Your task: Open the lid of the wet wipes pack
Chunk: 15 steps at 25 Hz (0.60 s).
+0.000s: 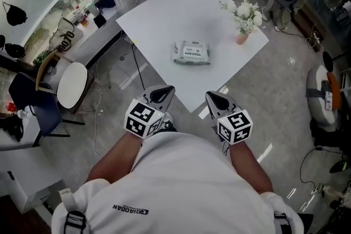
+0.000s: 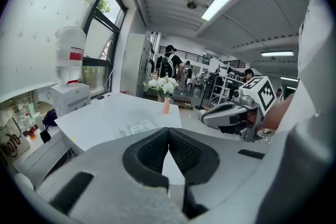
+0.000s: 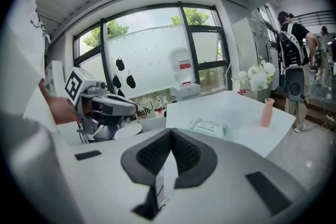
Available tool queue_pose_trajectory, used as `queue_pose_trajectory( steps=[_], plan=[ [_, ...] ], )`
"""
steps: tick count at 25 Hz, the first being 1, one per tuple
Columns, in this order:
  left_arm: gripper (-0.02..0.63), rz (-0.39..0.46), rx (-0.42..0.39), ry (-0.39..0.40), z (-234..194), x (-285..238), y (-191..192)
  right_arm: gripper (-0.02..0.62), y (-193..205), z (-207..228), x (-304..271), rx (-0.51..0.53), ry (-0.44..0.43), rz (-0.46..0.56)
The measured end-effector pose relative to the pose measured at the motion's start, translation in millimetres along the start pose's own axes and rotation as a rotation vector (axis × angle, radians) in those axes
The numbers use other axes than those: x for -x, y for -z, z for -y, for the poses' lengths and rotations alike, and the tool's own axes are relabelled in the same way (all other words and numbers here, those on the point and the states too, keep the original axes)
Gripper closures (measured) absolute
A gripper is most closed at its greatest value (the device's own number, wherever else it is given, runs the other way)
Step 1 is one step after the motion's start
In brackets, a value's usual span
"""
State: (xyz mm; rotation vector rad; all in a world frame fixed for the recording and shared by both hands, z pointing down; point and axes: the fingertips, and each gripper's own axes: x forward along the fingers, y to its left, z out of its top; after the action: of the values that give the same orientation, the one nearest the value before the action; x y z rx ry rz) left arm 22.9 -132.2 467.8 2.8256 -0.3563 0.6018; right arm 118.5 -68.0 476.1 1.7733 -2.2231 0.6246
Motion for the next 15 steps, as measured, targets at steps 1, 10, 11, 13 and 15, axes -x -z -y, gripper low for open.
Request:
queue_pose_trajectory(
  steps=[1, 10, 11, 13, 15],
  plan=[
    [0.606, -0.002, -0.002, 0.004, -10.5, -3.8, -3.1, 0.589, -3.5, 4.8, -8.7, -0.004, 0.011, -0.002],
    [0.606, -0.024, -0.029, 0.079, -70.0, -31.0, -13.5, 0.589, -21.0, 37.9, -66.5, -0.017, 0.104, -0.024],
    [0.606, -0.03, -0.031, 0.085, -74.2, -33.9, -11.8, 0.589, -21.8, 39.9, -70.5, -0.017, 0.11, -0.027],
    [0.606, -0.038, -0.023, 0.091, -80.5, -38.4, -10.2, 0.589, -23.2, 41.7, -75.8, -0.012, 0.116, -0.035],
    [0.606, -0.037, -0.015, 0.097, -83.5, -40.6, -11.5, 0.589, -24.2, 43.0, -78.7, -0.004, 0.115, -0.045]
  ],
)
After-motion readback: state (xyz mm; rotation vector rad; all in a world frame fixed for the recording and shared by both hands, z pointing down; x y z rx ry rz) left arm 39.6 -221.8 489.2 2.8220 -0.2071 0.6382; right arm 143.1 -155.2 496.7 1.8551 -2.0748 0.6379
